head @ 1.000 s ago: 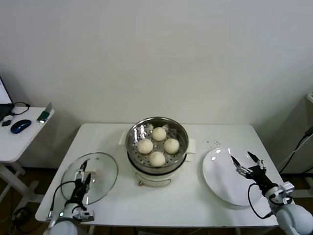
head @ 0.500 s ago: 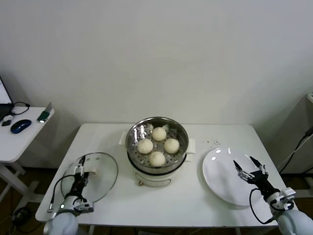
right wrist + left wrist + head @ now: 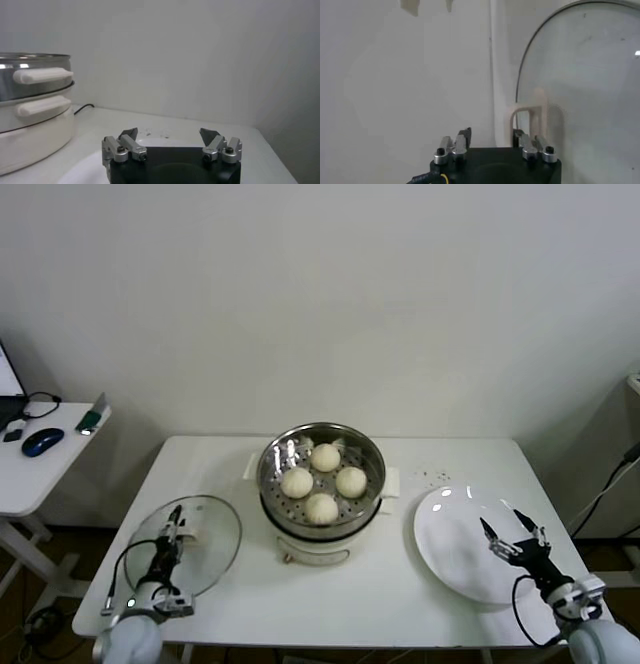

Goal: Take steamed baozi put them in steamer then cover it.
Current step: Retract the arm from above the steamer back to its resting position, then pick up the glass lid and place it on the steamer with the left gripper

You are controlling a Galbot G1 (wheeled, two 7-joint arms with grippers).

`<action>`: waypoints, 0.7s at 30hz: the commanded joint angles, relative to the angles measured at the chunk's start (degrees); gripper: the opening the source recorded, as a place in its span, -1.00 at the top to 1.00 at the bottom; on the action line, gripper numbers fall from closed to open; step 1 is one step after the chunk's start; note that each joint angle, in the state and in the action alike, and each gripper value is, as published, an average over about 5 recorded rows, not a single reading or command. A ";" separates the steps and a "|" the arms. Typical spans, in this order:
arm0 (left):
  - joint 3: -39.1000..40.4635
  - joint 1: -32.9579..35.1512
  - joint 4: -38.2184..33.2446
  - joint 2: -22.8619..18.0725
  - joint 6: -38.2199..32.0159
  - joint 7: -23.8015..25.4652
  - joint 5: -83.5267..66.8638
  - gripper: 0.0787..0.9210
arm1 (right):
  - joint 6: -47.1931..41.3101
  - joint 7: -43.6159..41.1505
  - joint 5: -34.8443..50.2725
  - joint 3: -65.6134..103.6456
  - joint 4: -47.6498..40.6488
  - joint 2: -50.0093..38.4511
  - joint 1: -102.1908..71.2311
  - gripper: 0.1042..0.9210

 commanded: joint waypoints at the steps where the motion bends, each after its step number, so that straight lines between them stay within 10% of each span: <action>1: 0.16 -0.01 -0.85 0.42 0.09 0.65 -0.92 0.14 | 0.35 -0.20 -0.94 0.36 -1.38 -0.07 0.98 -0.76; 10: -0.18 4.73 -10.33 2.57 4.40 2.49 -3.13 0.75 | 1.04 -0.54 -1.82 0.39 -2.65 -0.08 1.09 -0.76; 21: -0.27 12.35 -30.93 6.68 23.63 1.69 -3.99 0.83 | 1.15 -0.57 -3.33 -0.44 -3.77 -0.67 2.71 -0.76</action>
